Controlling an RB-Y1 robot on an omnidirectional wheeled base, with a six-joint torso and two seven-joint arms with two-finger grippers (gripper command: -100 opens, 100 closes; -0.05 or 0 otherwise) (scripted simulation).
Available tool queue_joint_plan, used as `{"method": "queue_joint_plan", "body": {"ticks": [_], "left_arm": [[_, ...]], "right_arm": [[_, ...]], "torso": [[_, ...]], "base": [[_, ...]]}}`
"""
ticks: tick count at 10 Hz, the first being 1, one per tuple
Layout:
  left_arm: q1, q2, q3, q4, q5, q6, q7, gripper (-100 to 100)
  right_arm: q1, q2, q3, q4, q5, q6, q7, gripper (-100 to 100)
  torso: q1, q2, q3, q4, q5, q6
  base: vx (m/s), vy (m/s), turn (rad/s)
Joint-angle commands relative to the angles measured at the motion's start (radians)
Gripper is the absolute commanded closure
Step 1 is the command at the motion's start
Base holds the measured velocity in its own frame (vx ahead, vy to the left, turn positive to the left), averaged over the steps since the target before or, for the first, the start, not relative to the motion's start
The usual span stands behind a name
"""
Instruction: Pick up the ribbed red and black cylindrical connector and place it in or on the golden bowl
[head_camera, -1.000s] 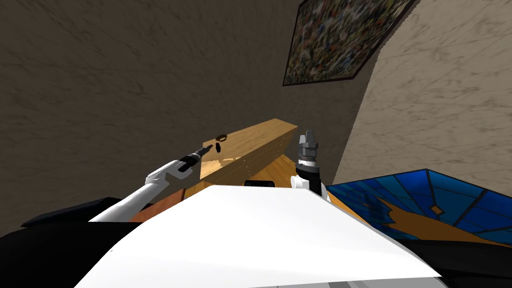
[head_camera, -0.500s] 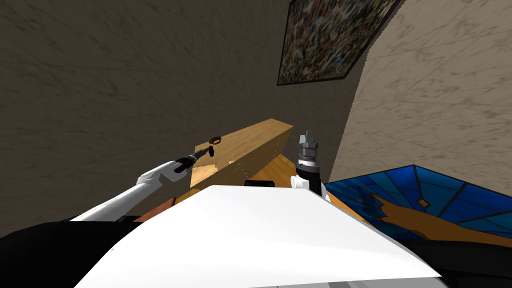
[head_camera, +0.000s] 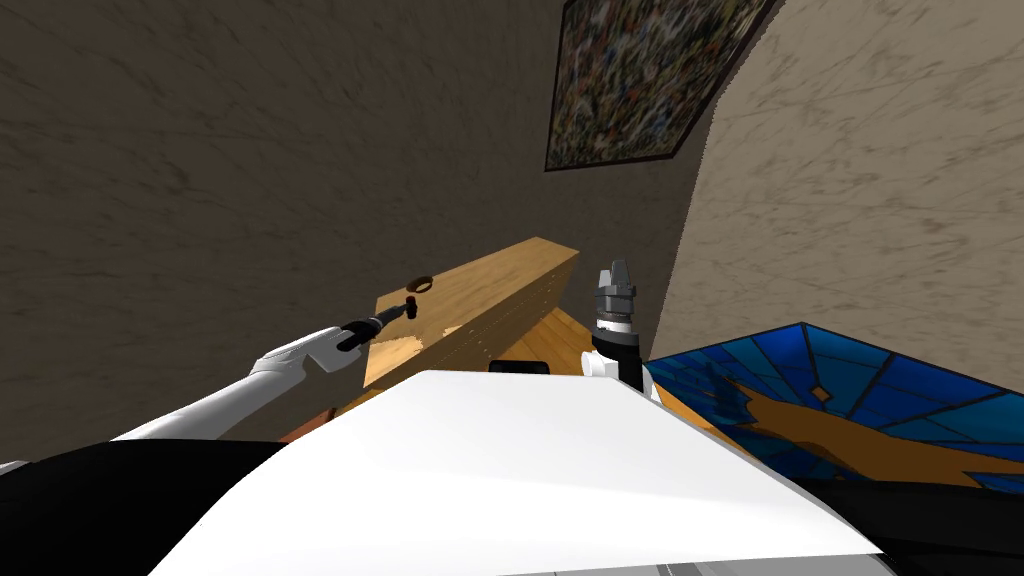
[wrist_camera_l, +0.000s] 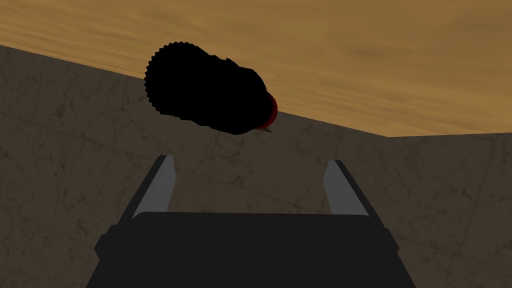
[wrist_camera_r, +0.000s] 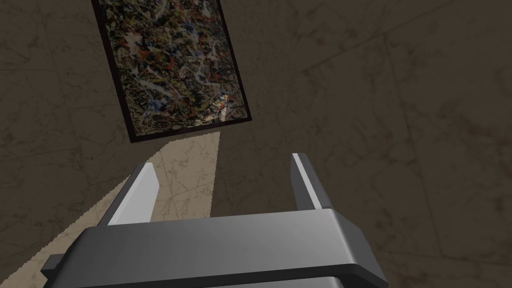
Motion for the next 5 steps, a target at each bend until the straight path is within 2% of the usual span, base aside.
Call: {"method": "queue_joint_plan", "body": {"ticks": [1,2,3,5], "left_arm": [[-0.003,0.041,-0.044,0.043,0.023,0.012,0.013,-100],[0.002,0.062,-0.064,0.059,0.035,0.020,0.019,-100],[0.002,0.062,-0.064,0.059,0.035,0.020,0.019,-100],[0.013,0.090,-0.099,0.083,0.051,0.031,0.028,-100]], "right_arm": [[0.000,0.000,0.000,0.000,0.000,0.000,0.000,0],[0.000,0.000,0.000,0.000,0.000,0.000,0.000,0],[0.000,0.000,0.000,0.000,0.000,0.000,0.000,0],[0.000,0.000,0.000,0.000,0.000,0.000,0.000,0]], "torso": [[0.000,0.000,0.000,0.000,0.000,0.000],[-0.002,-0.003,-0.002,-0.001,0.000,0.000],[-0.002,-0.003,-0.002,-0.001,-0.001,0.000],[0.002,-0.004,-0.002,-0.001,0.000,0.000]], "base": [[0.088,-0.100,-0.176],[0.084,-0.089,-0.114],[0.086,-0.048,-0.087],[0.084,-0.026,-0.112]]}}
